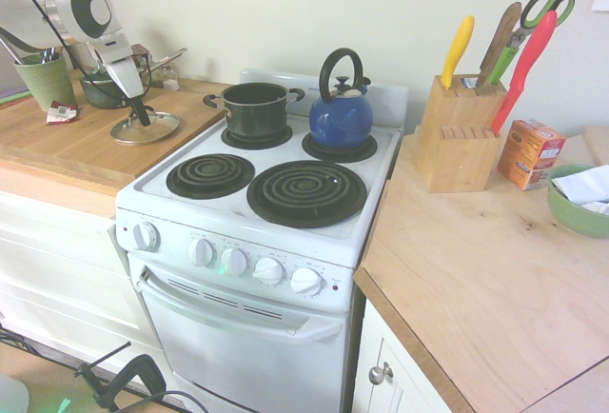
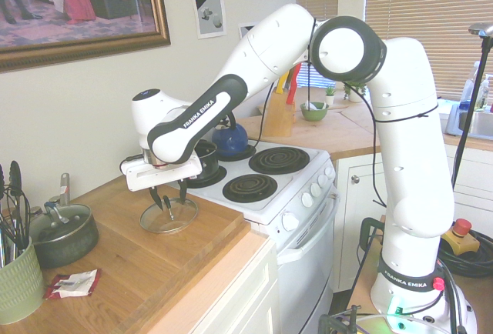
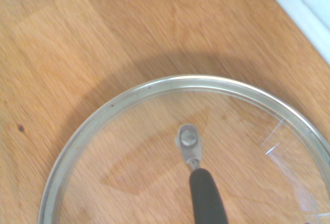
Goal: Cover the lid of the pot
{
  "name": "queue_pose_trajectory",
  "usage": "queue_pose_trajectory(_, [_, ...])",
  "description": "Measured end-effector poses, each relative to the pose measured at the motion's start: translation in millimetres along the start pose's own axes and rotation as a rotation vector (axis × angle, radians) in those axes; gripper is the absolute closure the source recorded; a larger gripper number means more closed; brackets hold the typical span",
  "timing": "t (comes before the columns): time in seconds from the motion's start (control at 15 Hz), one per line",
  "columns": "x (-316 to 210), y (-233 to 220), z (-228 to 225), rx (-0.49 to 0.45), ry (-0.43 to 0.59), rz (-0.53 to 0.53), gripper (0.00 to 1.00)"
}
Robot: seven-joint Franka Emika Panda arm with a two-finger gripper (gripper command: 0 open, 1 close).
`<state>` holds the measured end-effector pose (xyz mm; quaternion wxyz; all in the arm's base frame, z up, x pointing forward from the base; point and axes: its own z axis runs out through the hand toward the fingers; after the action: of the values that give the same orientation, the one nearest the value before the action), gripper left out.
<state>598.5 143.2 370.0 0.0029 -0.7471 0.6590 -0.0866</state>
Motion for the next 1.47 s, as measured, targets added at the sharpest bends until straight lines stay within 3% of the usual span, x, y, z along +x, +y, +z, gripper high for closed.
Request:
queue_pose_trajectory(1.07, [30, -18, -3, 0.014, -0.04, -0.031, 1.0])
queue_pose_trajectory(1.47, [48, -27, -99, 0.123, -0.029, -0.064, 1.0])
